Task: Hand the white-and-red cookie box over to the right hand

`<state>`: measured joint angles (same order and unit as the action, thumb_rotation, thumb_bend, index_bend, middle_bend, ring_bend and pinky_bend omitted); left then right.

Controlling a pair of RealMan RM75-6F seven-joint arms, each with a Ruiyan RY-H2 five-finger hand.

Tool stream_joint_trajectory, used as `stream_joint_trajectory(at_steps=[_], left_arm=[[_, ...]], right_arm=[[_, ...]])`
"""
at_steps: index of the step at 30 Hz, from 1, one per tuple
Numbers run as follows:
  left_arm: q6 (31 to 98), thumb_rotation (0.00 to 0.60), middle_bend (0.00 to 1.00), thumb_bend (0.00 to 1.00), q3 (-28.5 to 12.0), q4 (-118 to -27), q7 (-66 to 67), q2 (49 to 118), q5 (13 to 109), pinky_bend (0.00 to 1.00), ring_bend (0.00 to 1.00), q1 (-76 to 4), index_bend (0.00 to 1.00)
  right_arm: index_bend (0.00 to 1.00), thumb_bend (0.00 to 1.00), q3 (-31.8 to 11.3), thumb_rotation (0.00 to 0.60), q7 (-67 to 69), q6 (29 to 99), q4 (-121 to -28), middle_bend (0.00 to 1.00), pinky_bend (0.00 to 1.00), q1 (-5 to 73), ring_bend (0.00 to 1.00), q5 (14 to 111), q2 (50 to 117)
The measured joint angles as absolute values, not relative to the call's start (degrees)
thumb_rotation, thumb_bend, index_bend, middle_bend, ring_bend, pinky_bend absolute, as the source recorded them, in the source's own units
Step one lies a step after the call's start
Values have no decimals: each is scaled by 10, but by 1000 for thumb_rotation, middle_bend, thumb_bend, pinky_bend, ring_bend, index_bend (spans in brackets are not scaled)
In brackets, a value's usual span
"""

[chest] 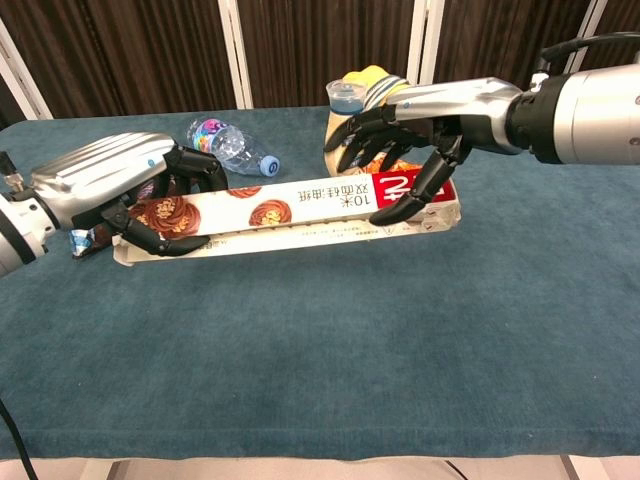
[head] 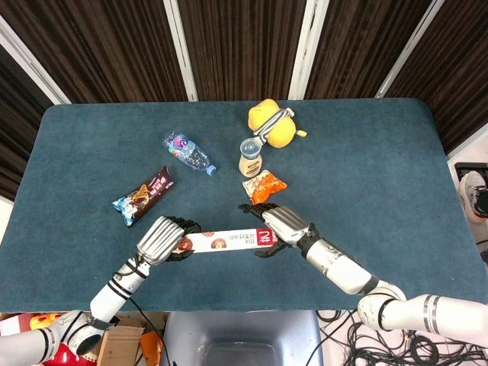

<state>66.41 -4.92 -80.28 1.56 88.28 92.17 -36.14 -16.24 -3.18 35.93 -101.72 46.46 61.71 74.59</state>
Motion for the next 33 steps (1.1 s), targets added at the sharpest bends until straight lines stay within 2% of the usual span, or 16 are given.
stream_joint_trajectory(at_steps=[1, 8, 10, 12, 15, 18, 20, 25, 27, 29, 31, 33], left_arm=[[665, 600, 645, 327, -49, -805, 17, 882, 922, 709, 582, -361, 558], [670, 600, 638, 326, -45, -823, 27, 873, 920, 708, 578, -360, 557], [671, 600, 605, 321, -43, -827, 31, 868, 922, 696, 556, -359, 527], [675, 600, 487, 297, -40, -828, 27, 864, 927, 630, 462, -359, 419], [687, 600, 220, 243, -38, -830, 8, 856, 937, 416, 202, -357, 160], [707, 600, 92, 210, -34, -833, -22, 839, 950, 264, 54, -354, 44], [719, 600, 64, 201, -33, -834, -30, 822, 955, 214, 16, -349, 23], [762, 600, 61, 199, -30, -833, -12, 765, 943, 185, 8, -310, 22], [780, 600, 61, 199, -27, -829, -1, 741, 927, 183, 8, -284, 22], [794, 600, 62, 200, -24, -823, -1, 729, 911, 183, 8, -260, 22], [810, 600, 62, 200, -20, -815, -11, 721, 895, 182, 8, -236, 22], [816, 600, 62, 203, -17, -800, -34, 720, 884, 182, 8, -224, 22]], right_arm=[[594, 292, -159, 600, -34, 364, -1015, 520, 545, 466, 548, 619, 748], [683, 351, -142, 600, -42, 382, -1013, 586, 597, 474, 612, 620, 753], [705, 364, -140, 600, -42, 389, -1016, 602, 612, 475, 629, 623, 750], [714, 365, -137, 600, -41, 394, -1020, 610, 614, 473, 636, 627, 744], [719, 365, -130, 600, -43, 405, -1026, 614, 614, 468, 640, 639, 733], [719, 365, -119, 600, -44, 427, -1029, 614, 614, 453, 640, 656, 717], [718, 366, -107, 600, -44, 445, -1029, 614, 614, 437, 640, 671, 705], [694, 365, -67, 600, -31, 498, -1002, 614, 615, 386, 638, 722, 686], [662, 365, -53, 600, -17, 517, -978, 614, 615, 368, 620, 743, 687], [586, 365, -38, 600, 3, 536, -940, 604, 594, 350, 572, 764, 693], [465, 365, -25, 600, 30, 553, -894, 540, 522, 334, 499, 784, 705], [282, 364, -16, 600, 60, 560, -851, 406, 414, 323, 378, 794, 720]])
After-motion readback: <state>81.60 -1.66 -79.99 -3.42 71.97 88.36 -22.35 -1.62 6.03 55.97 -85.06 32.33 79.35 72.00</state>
